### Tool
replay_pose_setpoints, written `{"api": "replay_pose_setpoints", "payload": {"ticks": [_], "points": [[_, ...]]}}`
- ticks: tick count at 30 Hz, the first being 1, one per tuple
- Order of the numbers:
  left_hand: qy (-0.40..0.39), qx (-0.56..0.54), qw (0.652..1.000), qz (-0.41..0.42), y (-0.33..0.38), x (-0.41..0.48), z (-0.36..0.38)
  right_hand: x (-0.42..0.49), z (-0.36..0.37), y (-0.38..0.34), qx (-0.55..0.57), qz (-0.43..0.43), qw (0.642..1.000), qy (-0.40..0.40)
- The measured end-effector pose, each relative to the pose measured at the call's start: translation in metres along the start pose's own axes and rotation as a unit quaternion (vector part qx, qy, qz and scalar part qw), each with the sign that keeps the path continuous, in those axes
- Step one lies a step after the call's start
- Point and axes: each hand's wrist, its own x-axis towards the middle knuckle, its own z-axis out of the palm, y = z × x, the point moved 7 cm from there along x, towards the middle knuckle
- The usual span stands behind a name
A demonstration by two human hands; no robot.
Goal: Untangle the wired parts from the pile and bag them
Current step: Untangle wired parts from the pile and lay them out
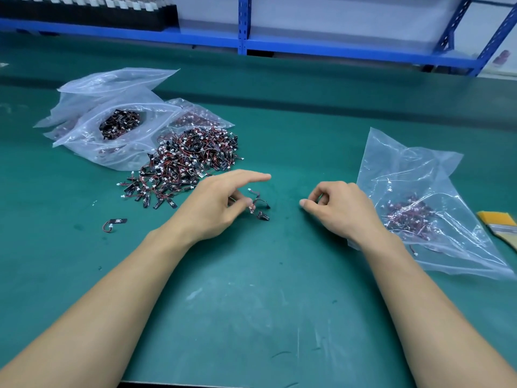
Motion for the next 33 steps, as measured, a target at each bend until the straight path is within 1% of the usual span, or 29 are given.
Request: {"api": "replay_pose_setpoints", "payload": {"ticks": [5, 9, 11, 13, 16, 18, 20, 23, 28, 31, 33], "points": [[0.028, 0.073, 0.996, -0.044, -0.016, 0.0, -0.009, 0.001, 0.001, 0.0, -0.003, 0.001, 1.0, 0.001], [0.081, 0.095, 0.99, -0.07, -0.029, 0.001, -0.02, 0.001, 0.001, 0.001, -0.004, 0.002, 1.0, 0.002], [0.091, 0.122, 0.984, -0.088, -0.038, 0.003, -0.022, 0.001, 0.001, 0.001, -0.003, 0.003, 1.0, 0.002], [0.074, 0.167, 0.976, -0.121, -0.048, 0.006, -0.02, 0.002, 0.002, 0.001, -0.002, 0.004, 1.0, 0.001], [0.019, 0.235, 0.955, -0.178, -0.061, 0.012, -0.011, 0.001, 0.002, 0.001, -0.003, 0.004, 1.0, 0.003], [-0.003, 0.263, 0.945, -0.195, -0.063, 0.016, -0.005, 0.001, 0.003, 0.001, -0.007, 0.003, 1.0, 0.004], [-0.008, 0.269, 0.941, -0.203, -0.064, 0.018, -0.001, 0.001, 0.003, 0.001, -0.01, 0.003, 1.0, 0.006], [0.001, 0.274, 0.942, -0.195, -0.062, 0.019, -0.002, 0.002, 0.004, 0.001, -0.009, 0.001, 1.0, 0.006], [0.001, 0.282, 0.949, -0.139, -0.051, 0.02, -0.001, 0.001, 0.004, 0.001, -0.01, 0.0, 1.0, 0.005], [-0.018, 0.232, 0.968, -0.09, -0.04, 0.019, 0.001, 0.001, 0.003, 0.0, -0.007, -0.001, 1.0, 0.005], [-0.044, 0.164, 0.984, -0.044, -0.029, 0.017, 0.007, 0.001, 0.003, 0.0, -0.005, -0.002, 1.0, 0.005]]}}
